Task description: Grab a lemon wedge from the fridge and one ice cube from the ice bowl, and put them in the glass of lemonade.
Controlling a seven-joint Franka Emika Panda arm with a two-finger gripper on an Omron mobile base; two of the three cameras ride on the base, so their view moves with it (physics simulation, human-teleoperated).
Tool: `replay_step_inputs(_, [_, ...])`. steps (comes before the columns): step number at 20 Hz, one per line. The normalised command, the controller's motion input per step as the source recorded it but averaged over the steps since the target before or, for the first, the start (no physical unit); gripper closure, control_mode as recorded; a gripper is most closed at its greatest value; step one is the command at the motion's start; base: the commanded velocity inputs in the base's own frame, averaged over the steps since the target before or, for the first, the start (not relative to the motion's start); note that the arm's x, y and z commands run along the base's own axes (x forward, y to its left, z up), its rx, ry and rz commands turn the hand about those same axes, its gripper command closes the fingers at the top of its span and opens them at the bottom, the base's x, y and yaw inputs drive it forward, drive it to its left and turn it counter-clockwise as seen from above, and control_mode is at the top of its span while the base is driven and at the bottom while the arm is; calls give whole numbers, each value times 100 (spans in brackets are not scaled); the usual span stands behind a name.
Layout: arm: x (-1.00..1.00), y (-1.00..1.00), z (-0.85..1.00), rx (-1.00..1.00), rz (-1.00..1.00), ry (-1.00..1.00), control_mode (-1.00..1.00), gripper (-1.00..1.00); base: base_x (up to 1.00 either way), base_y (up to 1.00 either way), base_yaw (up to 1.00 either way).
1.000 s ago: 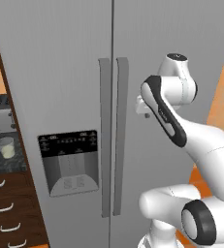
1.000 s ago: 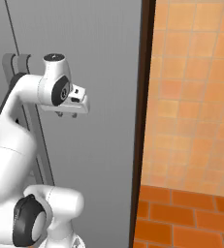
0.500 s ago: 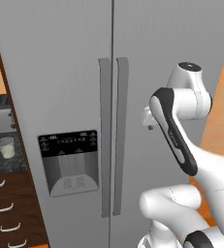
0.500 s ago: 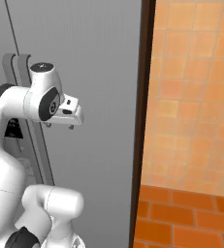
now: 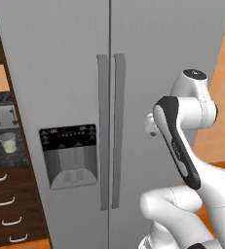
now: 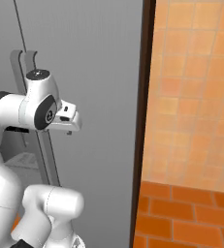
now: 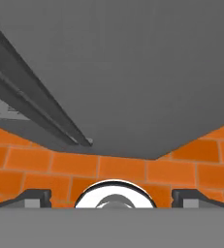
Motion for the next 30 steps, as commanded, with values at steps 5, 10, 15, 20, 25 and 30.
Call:
replay_step_inputs(5, [0,0,0,0,0,0,100,-100,-59,0,0])
replay_step_inputs(10, [0,0,0,0,0,0,100,-100,-49,0,0])
replay_step_inputs(15, [0,0,0,0,0,0,100,-100,-45,0,0])
replay_step_inputs(20, [0,0,0,0,0,0,100,-100,-45,0,0])
replay_step_inputs(25, [0,0,0,0,0,0,100,-100,-43,0,0])
replay_step_inputs(30, [0,0,0,0,0,0,100,-100,-47,0,0])
